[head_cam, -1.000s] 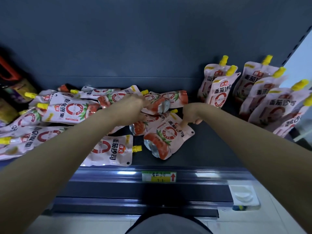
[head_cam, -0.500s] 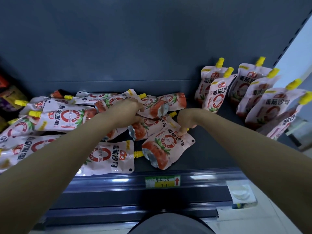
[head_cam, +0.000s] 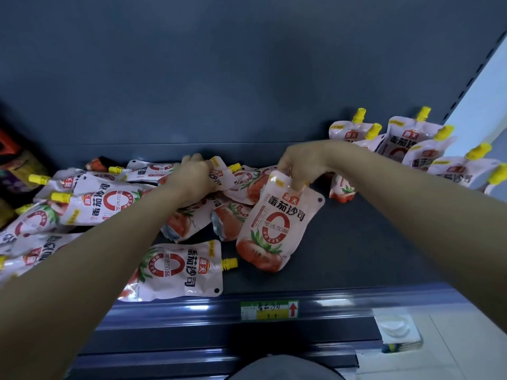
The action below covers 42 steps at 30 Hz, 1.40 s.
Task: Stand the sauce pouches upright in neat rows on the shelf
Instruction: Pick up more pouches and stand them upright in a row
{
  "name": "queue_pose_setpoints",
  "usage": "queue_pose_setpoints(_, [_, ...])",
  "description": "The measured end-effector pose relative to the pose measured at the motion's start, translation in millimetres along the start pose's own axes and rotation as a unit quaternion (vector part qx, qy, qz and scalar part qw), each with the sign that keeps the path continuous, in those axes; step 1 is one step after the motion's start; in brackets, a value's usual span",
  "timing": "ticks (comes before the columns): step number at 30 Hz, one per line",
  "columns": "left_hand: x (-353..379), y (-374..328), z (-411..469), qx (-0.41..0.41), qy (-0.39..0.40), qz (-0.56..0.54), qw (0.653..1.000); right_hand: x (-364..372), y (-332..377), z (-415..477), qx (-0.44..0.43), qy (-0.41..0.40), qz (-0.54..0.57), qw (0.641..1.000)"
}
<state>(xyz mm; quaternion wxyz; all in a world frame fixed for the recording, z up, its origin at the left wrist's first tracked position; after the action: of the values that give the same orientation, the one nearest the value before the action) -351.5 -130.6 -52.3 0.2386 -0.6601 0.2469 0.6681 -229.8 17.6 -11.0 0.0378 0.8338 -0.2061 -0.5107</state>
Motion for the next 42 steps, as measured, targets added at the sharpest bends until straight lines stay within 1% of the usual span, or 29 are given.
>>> queue_pose_setpoints(4, [4.6, 13.2, 8.5, -0.036, 0.023, 0.005, 0.999, -31.8, 18.9, -5.4, -0.019, -0.036, -0.012, 0.999])
queue_pose_setpoints(8, [7.7, 19.0, 17.7, -0.044, 0.059, -0.036, 0.997, -37.5, 28.7, -6.2, -0.018, -0.053, -0.102, 0.993])
queue_pose_setpoints(11, [8.6, 19.5, 23.6, -0.053, 0.085, -0.051, 0.994, -40.9, 24.7, -8.2, -0.003, -0.084, -0.114, 0.99])
queue_pose_setpoints(14, [13.9, 15.0, 28.6, -0.052, 0.115, -0.084, 0.988, -41.9, 17.0, -11.3, 0.014, -0.101, -0.085, 0.991])
queue_pose_setpoints(20, [14.4, 11.7, 38.9, -0.072, 0.115, -0.151, 0.979, -41.8, -8.9, -21.2, 0.051, -0.153, 0.015, 0.987])
queue_pose_setpoints(25, [8.7, 11.4, 38.0, -0.093, 0.108, -0.171, 0.975, -35.7, -31.4, -32.0, 0.072, -0.159, 0.102, 0.979])
queue_pose_setpoints(28, [-3.8, 11.6, 35.3, -0.108, 0.086, -0.195, 0.971, -29.5, -35.3, -36.7, 0.079, -0.149, 0.105, 0.98])
queue_pose_setpoints(30, [-17.2, 6.3, 30.5, -0.096, 0.06, -0.187, 0.976, -27.8, -34.8, -39.5, 0.079, -0.144, 0.1, 0.981])
queue_pose_setpoints(33, [-38.7, 4.1, 18.7, -0.103, -0.003, -0.208, 0.973, -28.0, -38.0, -47.6, 0.085, -0.138, 0.064, 0.985])
queue_pose_setpoints(36, [-61.4, 9.8, 5.4, -0.117, -0.089, -0.213, 0.966, -31.0, -48.9, -56.6, 0.093, -0.137, 0.029, 0.986])
queue_pose_setpoints(39, [-86.3, 9.1, -13.3, -0.121, -0.178, -0.242, 0.946, -35.8, -65.0, -66.4, 0.102, -0.142, -0.008, 0.985])
queue_pose_setpoints(42, [-105.9, -10.7, -29.3, -0.102, -0.224, -0.287, 0.926, -43.0, -86.9, -76.6, 0.122, -0.163, -0.035, 0.978])
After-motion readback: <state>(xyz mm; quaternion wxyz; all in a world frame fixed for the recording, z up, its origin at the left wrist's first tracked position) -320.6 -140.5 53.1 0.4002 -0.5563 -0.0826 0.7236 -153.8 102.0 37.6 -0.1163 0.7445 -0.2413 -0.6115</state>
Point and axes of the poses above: each hand's wrist, its own z-axis towards the middle knuckle, its own x-axis out of the palm, y = z × x, the point moved 8 cm from there along z, towards the middle knuckle, and after that the axes turned 7 degrees about z, right-handed, at the moved point
